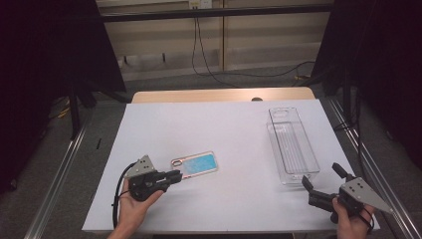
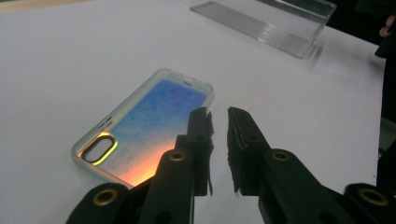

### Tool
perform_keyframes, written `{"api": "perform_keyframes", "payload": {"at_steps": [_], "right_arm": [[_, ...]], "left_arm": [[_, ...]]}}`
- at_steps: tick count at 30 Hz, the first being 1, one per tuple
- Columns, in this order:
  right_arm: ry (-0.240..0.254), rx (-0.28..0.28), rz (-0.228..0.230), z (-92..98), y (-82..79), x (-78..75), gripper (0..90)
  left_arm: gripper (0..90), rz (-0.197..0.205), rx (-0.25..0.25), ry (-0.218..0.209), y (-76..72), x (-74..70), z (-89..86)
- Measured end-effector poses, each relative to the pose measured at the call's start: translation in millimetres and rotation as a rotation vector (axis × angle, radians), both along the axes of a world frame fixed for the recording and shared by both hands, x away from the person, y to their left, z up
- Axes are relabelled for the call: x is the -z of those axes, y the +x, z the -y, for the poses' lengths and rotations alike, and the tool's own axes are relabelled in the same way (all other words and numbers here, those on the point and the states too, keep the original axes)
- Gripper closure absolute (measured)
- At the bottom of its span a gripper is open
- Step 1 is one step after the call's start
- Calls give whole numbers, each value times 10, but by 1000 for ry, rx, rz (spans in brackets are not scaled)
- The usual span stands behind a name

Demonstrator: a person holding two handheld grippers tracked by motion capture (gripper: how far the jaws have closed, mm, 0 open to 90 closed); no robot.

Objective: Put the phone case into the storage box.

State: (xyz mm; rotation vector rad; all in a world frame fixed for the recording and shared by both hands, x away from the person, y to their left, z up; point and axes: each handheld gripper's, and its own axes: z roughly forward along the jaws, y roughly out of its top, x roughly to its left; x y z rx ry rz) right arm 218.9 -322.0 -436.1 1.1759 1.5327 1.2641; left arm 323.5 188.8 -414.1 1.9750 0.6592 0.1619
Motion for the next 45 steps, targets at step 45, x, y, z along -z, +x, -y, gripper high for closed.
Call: {"api": "perform_keyframes", "payload": {"at_steps": [45], "right_arm": [[1, -9, -4, -8, -2, 4, 0]], "left_arm": [[900, -167, 69, 375, 232, 235, 396]]}}
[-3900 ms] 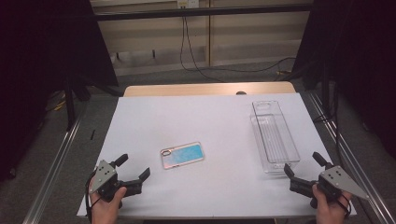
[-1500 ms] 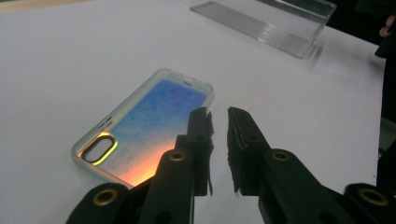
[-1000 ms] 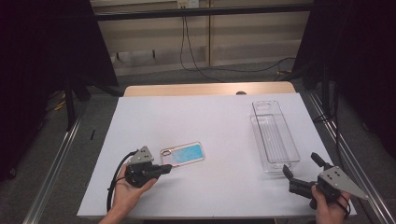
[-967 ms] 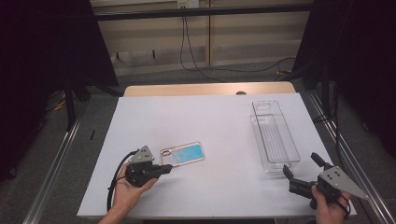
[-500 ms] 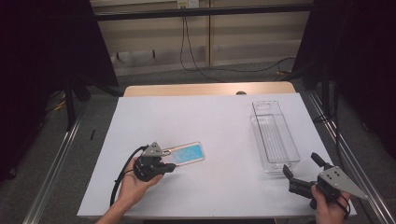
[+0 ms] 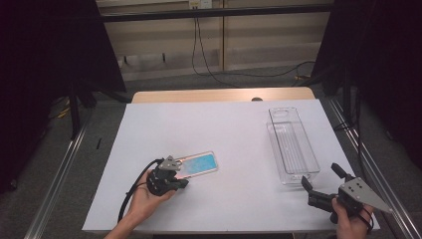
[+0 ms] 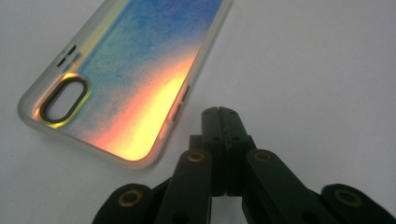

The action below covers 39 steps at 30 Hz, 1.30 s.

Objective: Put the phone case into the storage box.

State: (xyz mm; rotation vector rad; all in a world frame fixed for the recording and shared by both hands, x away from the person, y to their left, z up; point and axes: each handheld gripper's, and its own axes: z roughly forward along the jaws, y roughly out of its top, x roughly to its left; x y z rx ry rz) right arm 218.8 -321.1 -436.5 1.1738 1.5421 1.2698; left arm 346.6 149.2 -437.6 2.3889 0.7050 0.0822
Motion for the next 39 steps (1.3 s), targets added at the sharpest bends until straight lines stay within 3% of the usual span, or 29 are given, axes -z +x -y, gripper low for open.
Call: {"api": "perform_keyframes", "payload": {"at_steps": [12, 14, 16, 20, 22, 25, 39], "right_arm": [[-1, -6, -3, -3, 0, 0, 0], [-2, -8, -2, -4, 0, 0, 0], [0, -9, -1, -4, -2, 0, 0], [2, -10, -1, 1, -4, -1, 0], [2, -10, -2, 1, -4, 0, 0], [2, -12, -1, 0, -3, -1, 0], [1, -14, -4, -1, -1, 1, 0]], "left_arm": [[900, 3, -37, -6, 77, 8, -49], [900, 8, -38, -4, 78, 9, -49], [900, 41, -46, 16, 68, 8, -40], [900, 32, -54, 9, 81, 12, -52], [900, 56, -53, 27, 77, 7, -48], [900, 39, -58, 11, 92, 13, -63], [900, 40, -66, 17, 160, 12, -106]]}}
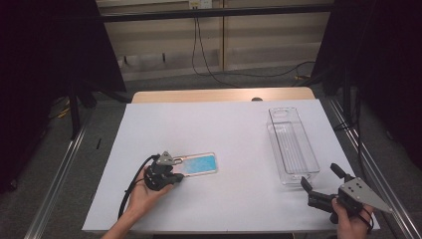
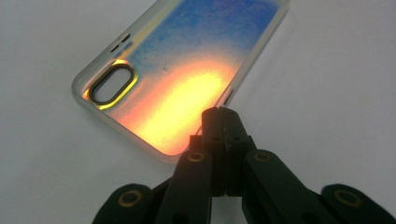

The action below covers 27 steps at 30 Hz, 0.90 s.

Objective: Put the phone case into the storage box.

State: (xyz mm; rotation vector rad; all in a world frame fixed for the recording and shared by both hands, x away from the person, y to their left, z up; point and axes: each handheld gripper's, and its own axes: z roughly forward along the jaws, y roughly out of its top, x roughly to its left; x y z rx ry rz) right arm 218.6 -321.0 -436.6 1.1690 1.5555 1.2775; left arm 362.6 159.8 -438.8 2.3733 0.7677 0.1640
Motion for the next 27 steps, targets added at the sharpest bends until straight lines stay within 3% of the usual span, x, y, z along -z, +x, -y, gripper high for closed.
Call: {"api": "perform_keyframes", "payload": {"at_steps": [9, 20, 27], "right_arm": [[-1, 0, -2, -1, 2, 0, 0], [-2, -3, -3, -6, 8, 2, 0], [-2, -3, -5, -12, 15, 4, 0]], "left_arm": [[900, 24, -12, 6, 19, 6, 1], [900, 11, -38, -17, 119, 24, -21], [900, 23, -35, 0, 139, 21, 3]]}}
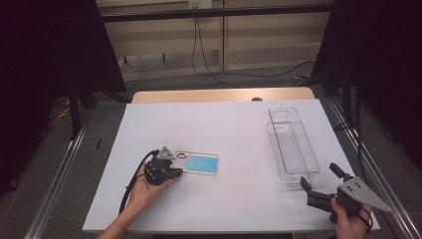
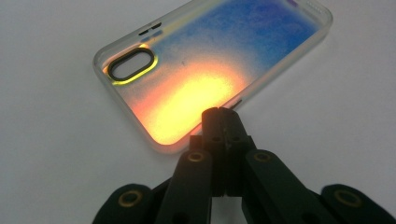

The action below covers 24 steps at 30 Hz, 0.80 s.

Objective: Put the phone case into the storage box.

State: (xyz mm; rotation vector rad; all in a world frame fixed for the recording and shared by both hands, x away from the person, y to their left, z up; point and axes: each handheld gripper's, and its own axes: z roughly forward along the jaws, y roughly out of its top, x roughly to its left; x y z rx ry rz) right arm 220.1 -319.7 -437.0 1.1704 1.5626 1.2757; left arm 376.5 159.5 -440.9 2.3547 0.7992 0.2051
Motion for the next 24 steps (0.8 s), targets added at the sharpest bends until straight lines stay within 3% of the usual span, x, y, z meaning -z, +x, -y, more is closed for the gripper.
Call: {"api": "perform_keyframes", "payload": {"at_steps": [24], "right_arm": [[0, -4, -3, -4, 11, 4, 0]], "left_arm": [[900, -22, -43, 1, 166, -12, 36]]}}
